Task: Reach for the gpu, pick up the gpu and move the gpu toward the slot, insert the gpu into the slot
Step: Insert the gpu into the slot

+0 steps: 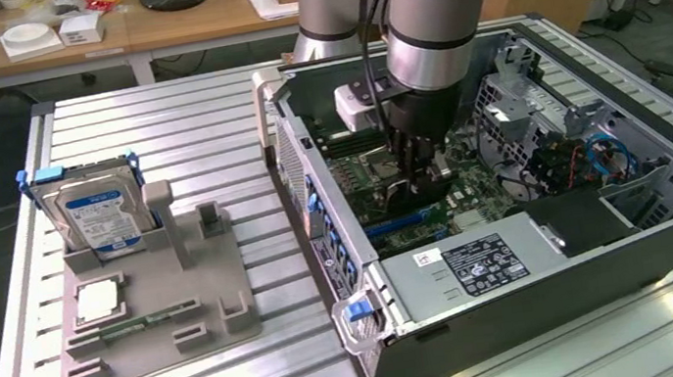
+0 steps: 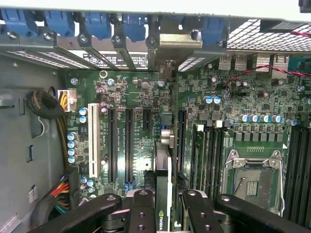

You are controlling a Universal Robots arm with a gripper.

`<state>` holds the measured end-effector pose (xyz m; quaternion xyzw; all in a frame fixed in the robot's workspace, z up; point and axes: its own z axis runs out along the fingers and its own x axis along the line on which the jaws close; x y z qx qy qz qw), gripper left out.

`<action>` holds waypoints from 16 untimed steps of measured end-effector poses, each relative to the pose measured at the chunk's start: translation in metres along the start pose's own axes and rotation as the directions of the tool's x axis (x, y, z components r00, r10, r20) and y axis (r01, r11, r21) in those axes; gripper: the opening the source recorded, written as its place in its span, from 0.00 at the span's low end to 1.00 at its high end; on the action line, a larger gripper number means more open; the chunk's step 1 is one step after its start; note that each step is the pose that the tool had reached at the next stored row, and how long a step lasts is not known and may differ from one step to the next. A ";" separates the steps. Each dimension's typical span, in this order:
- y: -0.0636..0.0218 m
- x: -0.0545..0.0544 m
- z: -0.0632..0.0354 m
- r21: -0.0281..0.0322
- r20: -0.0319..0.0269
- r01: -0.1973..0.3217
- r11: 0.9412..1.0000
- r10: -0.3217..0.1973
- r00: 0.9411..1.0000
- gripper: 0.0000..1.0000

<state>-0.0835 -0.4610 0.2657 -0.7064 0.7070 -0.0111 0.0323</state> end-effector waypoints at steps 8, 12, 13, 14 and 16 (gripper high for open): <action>0.0006 0.000 0.0044 0.000 -0.001 0.000 1.000 0.000 1.000 0.26; 0.0006 0.000 0.0048 0.003 0.000 0.000 1.000 0.000 1.000 0.26; 0.0006 0.000 0.0049 0.003 0.000 0.000 1.000 0.000 1.000 0.26; 0.0006 0.000 0.0049 0.003 0.000 0.000 1.000 0.000 1.000 0.26; 0.0006 0.000 0.0049 0.003 0.000 0.000 1.000 0.000 1.000 0.26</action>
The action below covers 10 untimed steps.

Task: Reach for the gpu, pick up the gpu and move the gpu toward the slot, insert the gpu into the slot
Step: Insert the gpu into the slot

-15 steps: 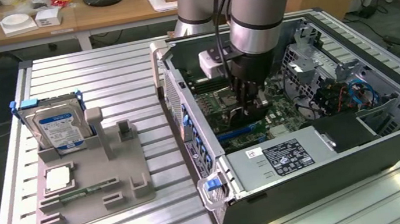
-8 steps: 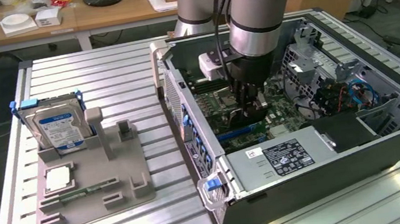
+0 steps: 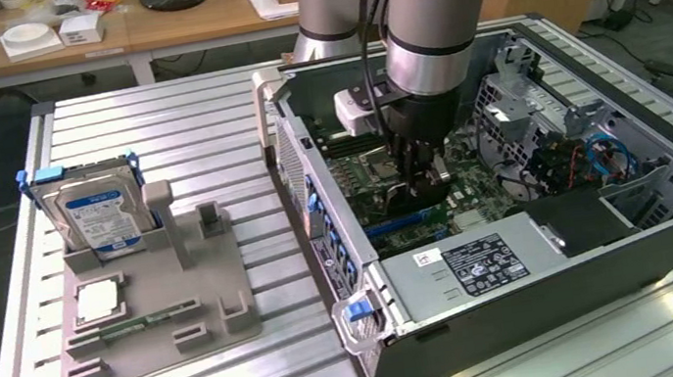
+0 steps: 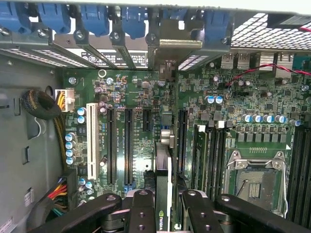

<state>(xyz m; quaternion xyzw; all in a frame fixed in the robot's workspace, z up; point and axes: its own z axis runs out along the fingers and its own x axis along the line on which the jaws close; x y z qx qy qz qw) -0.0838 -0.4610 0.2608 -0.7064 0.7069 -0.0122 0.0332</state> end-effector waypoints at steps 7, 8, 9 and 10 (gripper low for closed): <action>0.0002 0.000 0.0027 0.000 0.000 0.000 1.000 0.000 1.000 0.26; 0.0002 0.000 0.0031 0.000 0.000 0.000 1.000 0.000 1.000 0.26; 0.0003 0.000 0.0031 0.000 0.000 0.000 1.000 0.000 1.000 0.26; 0.0003 0.000 0.0032 0.000 0.000 0.000 1.000 0.000 1.000 0.26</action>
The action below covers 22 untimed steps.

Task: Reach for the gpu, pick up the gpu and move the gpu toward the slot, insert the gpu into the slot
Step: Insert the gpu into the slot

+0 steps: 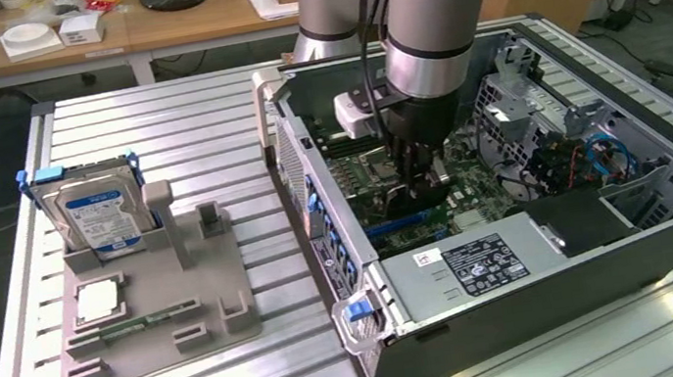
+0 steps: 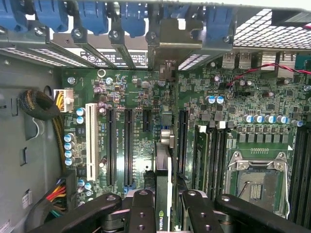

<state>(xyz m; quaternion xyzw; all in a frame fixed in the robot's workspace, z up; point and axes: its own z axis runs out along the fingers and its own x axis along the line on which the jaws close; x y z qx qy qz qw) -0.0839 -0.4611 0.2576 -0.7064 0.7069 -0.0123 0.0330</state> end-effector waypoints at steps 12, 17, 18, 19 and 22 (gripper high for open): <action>0.0004 0.000 0.0050 0.000 0.000 0.000 1.000 0.000 1.000 0.26; 0.0007 0.000 0.0065 0.000 0.000 0.000 1.000 0.000 1.000 0.26; 0.0007 0.000 0.0066 0.000 0.000 0.000 1.000 0.000 1.000 0.26; 0.0008 0.000 0.0066 0.000 0.000 0.000 1.000 0.000 1.000 0.26; 0.0017 0.000 0.0067 0.000 0.000 0.000 1.000 0.000 1.000 0.26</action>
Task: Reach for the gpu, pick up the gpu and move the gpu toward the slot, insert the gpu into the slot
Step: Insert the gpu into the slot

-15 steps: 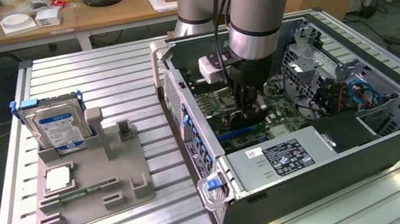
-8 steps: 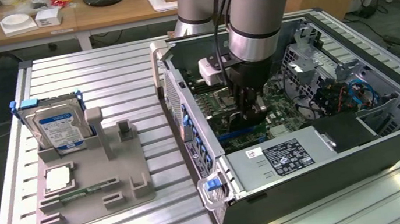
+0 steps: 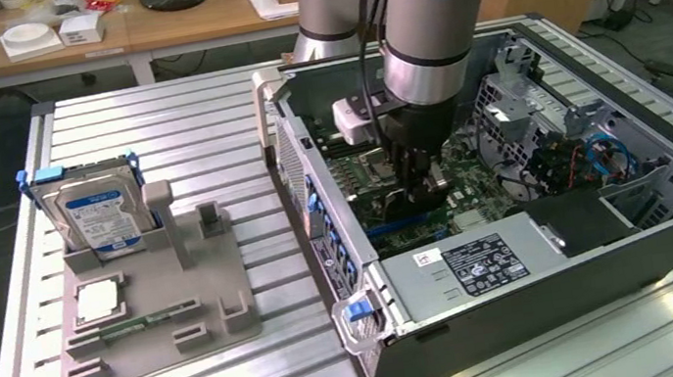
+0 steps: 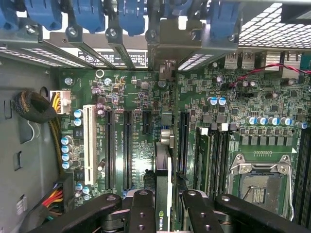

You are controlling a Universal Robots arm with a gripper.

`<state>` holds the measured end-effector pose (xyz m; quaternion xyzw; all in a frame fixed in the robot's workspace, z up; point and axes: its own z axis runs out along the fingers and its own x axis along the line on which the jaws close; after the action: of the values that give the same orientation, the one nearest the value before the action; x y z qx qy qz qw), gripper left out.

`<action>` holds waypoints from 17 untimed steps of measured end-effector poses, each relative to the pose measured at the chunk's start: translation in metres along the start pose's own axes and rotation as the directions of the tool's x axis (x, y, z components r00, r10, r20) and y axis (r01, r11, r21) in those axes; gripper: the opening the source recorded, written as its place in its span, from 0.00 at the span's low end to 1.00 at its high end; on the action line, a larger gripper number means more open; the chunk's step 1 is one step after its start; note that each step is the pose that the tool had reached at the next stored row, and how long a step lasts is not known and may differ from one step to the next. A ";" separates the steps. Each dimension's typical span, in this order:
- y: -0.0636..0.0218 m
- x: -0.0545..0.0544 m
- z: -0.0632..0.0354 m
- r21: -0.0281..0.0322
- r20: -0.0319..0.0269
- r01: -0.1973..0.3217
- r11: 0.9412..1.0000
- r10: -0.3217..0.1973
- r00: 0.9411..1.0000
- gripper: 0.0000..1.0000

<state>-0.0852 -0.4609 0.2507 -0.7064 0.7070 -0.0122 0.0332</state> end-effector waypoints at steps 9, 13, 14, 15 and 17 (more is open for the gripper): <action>0.0009 0.000 0.0017 0.000 0.000 0.000 1.000 0.000 1.000 0.26; 0.0013 0.000 0.0035 -0.001 -0.001 0.000 1.000 0.000 1.000 0.26; 0.0013 0.000 0.0039 0.000 -0.001 0.000 1.000 0.000 1.000 0.26; 0.0014 0.000 0.0040 0.000 -0.001 0.000 1.000 0.000 1.000 0.26; 0.0013 0.000 0.0043 0.000 0.000 0.000 1.000 0.000 1.000 0.26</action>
<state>-0.0862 -0.4610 0.2464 -0.7064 0.7070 -0.0122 0.0331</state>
